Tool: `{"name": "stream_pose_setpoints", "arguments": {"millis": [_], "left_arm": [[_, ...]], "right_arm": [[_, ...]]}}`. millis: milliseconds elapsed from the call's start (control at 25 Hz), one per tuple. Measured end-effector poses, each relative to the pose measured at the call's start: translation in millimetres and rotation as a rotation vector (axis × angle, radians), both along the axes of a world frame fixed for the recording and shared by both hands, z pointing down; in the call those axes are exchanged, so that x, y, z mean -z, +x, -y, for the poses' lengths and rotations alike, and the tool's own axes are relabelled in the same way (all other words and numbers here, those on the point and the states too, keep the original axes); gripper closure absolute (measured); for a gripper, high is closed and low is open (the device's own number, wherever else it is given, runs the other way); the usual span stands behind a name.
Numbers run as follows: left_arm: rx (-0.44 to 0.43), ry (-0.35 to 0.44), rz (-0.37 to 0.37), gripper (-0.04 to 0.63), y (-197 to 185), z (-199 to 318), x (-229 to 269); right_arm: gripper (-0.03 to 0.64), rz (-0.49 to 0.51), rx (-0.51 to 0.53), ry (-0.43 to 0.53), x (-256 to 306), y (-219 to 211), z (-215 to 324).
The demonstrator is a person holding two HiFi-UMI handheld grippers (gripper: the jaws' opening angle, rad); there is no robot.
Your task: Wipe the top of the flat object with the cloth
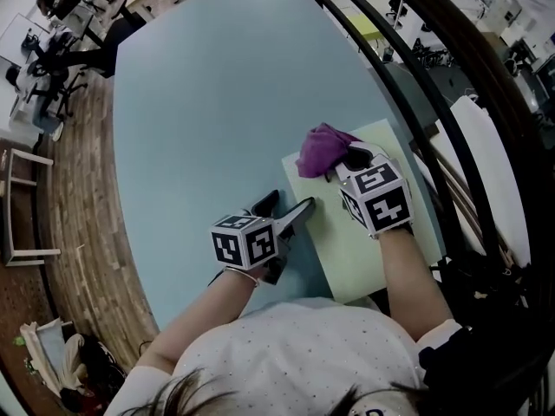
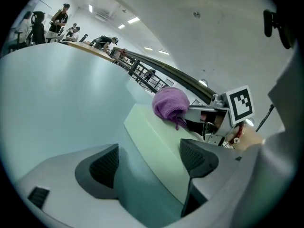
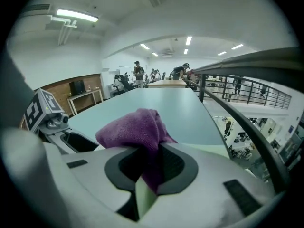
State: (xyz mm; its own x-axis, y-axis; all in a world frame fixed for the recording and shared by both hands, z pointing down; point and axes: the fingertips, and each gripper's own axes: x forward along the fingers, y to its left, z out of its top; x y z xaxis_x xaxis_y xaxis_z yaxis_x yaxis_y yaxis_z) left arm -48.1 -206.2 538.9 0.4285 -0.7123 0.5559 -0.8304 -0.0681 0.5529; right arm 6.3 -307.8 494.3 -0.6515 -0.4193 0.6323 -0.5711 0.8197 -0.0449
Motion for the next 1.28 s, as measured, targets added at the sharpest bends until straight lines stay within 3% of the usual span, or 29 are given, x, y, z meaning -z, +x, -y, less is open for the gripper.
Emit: {"name": "stream_pose_setpoints", "arguments": {"millis": [320,1080,1200,1280], "left_arm": [[0.003,0.01,0.008,0.193,0.8,-0.8,4.4],[0.006,0.035,0.02,0.193,-5.6,-2.0,-5.0],[0.011,0.038,0.022,0.193,-10.2,-0.3,-5.3],[0.012,0.034,0.018,0.193,-9.3,-0.6,-5.8]], "right_arm": [[0.566,-0.05,-0.155,0.051,5.4,58.0,38.2],[0.566,-0.067,-0.344,0.107,-5.7,91.1,62.9],[0.566,-0.009,-0.335,0.101,2.2,83.2,61.9],[0.566,0.106,-0.278,0.061,15.2,65.8,42.5]]}}
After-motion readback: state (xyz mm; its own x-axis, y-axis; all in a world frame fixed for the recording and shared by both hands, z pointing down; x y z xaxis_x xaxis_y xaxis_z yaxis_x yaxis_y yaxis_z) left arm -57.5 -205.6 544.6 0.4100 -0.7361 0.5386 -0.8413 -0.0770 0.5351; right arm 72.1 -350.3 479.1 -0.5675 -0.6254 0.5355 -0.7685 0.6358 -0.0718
